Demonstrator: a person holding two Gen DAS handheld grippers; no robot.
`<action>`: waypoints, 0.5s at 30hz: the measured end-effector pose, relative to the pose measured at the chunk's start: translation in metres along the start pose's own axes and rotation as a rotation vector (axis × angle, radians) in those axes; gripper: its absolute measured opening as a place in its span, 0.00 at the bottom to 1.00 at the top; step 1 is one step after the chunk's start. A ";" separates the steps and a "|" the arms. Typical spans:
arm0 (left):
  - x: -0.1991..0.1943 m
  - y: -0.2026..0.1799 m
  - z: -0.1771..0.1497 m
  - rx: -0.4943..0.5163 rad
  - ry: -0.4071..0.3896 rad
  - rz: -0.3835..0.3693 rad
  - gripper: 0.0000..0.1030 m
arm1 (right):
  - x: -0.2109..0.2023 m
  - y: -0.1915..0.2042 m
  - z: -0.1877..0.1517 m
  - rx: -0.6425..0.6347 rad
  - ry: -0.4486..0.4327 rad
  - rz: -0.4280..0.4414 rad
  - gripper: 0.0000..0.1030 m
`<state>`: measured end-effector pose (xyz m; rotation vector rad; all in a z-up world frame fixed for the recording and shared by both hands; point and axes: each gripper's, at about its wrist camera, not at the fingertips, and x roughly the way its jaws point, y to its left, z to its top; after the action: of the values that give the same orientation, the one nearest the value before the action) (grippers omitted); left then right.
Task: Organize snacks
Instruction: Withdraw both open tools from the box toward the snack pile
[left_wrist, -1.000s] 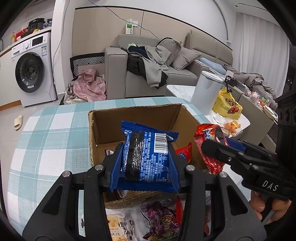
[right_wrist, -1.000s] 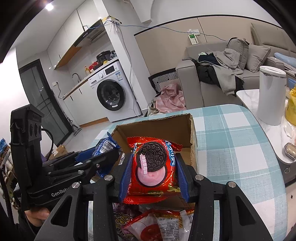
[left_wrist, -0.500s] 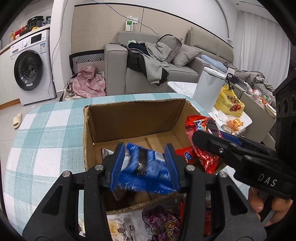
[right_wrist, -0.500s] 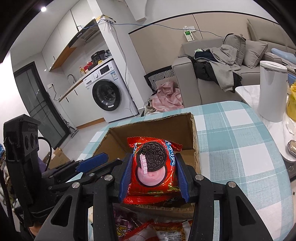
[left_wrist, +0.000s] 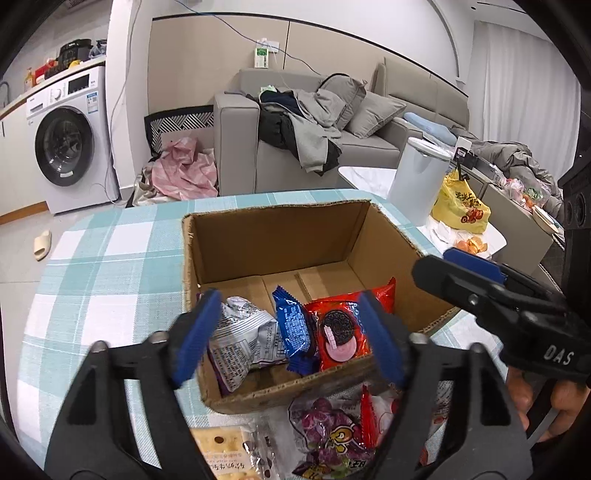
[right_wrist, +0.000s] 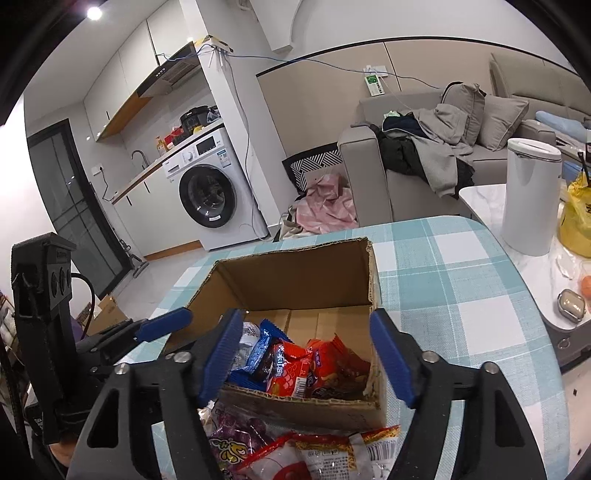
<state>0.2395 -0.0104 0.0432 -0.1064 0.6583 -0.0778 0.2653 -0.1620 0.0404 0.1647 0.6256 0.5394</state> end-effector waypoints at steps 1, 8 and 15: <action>-0.004 0.000 -0.001 0.000 -0.007 0.002 0.79 | -0.002 -0.001 -0.001 0.001 -0.001 -0.004 0.88; -0.034 0.000 -0.005 -0.004 -0.022 0.039 0.94 | -0.016 -0.009 -0.010 0.015 0.025 -0.015 0.99; -0.064 0.005 -0.014 -0.006 -0.054 0.059 0.99 | -0.028 -0.012 -0.022 0.012 0.051 -0.025 1.00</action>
<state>0.1803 0.0002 0.0700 -0.0944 0.6077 -0.0161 0.2378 -0.1870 0.0337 0.1546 0.6797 0.5172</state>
